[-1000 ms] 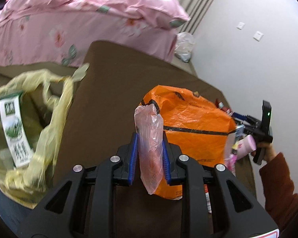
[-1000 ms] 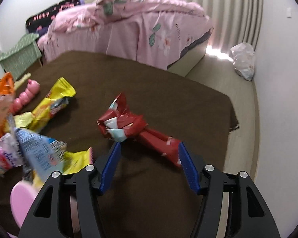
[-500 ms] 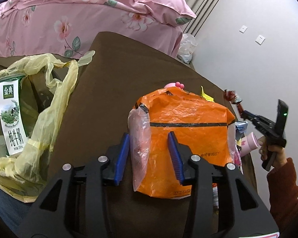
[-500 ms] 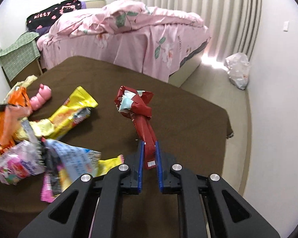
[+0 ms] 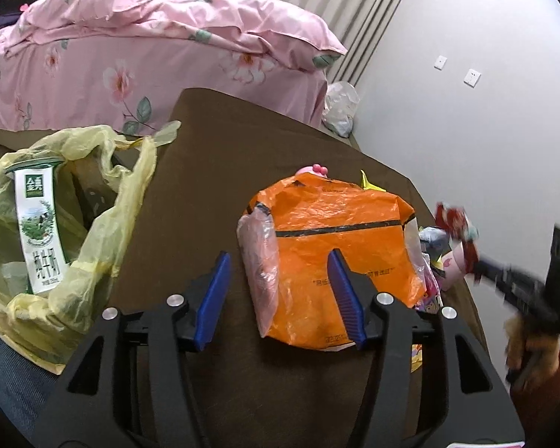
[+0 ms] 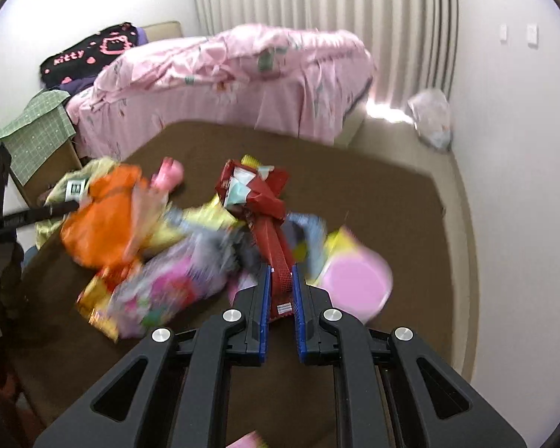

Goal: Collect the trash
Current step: 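Lift the orange bag with the left gripper while the right gripper grasps the red wrapper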

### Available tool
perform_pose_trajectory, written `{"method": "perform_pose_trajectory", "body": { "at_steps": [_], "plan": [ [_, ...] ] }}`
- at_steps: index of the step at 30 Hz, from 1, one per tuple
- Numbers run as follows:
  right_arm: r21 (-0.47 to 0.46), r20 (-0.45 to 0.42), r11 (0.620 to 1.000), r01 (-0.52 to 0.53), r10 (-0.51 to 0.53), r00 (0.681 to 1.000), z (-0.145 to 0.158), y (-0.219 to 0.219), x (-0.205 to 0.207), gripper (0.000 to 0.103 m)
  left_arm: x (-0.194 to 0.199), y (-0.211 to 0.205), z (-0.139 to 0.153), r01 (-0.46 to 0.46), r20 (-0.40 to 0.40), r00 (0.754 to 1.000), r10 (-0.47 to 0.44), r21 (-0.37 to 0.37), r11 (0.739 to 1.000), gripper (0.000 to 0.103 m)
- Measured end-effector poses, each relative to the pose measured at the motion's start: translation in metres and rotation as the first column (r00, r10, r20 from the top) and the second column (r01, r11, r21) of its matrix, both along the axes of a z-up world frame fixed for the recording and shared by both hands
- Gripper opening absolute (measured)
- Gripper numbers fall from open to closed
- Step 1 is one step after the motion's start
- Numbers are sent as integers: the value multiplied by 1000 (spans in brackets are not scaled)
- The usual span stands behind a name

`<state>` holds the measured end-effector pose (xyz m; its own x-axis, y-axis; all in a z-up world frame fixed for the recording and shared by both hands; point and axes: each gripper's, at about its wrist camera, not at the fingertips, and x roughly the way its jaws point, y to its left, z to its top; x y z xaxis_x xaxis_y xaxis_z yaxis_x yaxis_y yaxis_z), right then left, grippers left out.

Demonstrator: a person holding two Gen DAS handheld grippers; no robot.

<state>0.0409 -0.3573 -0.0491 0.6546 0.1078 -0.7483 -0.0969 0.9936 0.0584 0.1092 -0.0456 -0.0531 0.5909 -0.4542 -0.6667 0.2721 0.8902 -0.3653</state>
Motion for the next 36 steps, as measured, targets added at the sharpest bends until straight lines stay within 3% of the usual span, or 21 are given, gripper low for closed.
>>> {"method": "perform_pose_trajectory", "body": {
  "at_steps": [3,4,5,6,7,10,13,17,20,24,27,28,30,32,36],
  "plan": [
    [33,-6,997,-68,68,998,-8,19,-17,14,-2,3,1,-3,-7,1000,2,-17,1000,51],
    [33,3,996,-77,77,997,-7,22,-21,20,-4,3,3,-3,2,1000,3,-17,1000,51],
    [34,14,996,-82,82,997,-6,24,-23,27,-5,4,5,-4,12,1000,4,-18,1000,52],
    [47,35,995,-88,87,996,-2,23,-26,46,-6,5,7,-5,25,1000,6,-19,1000,53],
    [70,43,993,-93,90,995,-1,22,-27,58,-8,6,10,-7,39,999,8,-22,1000,54],
    [167,4,977,-132,133,991,-1,22,-26,58,-9,10,14,-10,59,998,12,-39,999,56],
    [30,25,992,-122,121,992,0,36,-29,58,-9,14,15,1,55,998,3,-73,997,56],
    [-53,43,993,-102,105,994,0,39,-20,58,-7,16,12,-15,28,999,17,-81,997,59],
    [44,33,981,-187,185,982,-3,33,-9,58,-4,19,7,-16,-7,1000,16,-116,993,65],
    [74,7,987,-146,146,989,-18,26,12,57,-3,20,4,-10,-14,1000,8,-132,991,69],
    [189,-68,971,-147,162,984,-35,22,24,37,-2,17,4,7,-16,1000,-9,-130,992,71],
    [209,-69,967,-145,162,984,-35,23,23,36,-2,17,4,15,-16,1000,-17,-129,991,71],
    [157,-31,975,-155,162,986,-28,33,13,36,0,16,3,36,-27,999,-40,-143,989,80],
    [117,14,983,-143,142,990,-15,40,2,35,2,14,-3,67,-65,995,-79,-178,982,81],
    [110,92,988,-111,101,991,6,42,-15,35,2,5,-8,56,-82,994,-66,-121,991,81]
  ]
}}
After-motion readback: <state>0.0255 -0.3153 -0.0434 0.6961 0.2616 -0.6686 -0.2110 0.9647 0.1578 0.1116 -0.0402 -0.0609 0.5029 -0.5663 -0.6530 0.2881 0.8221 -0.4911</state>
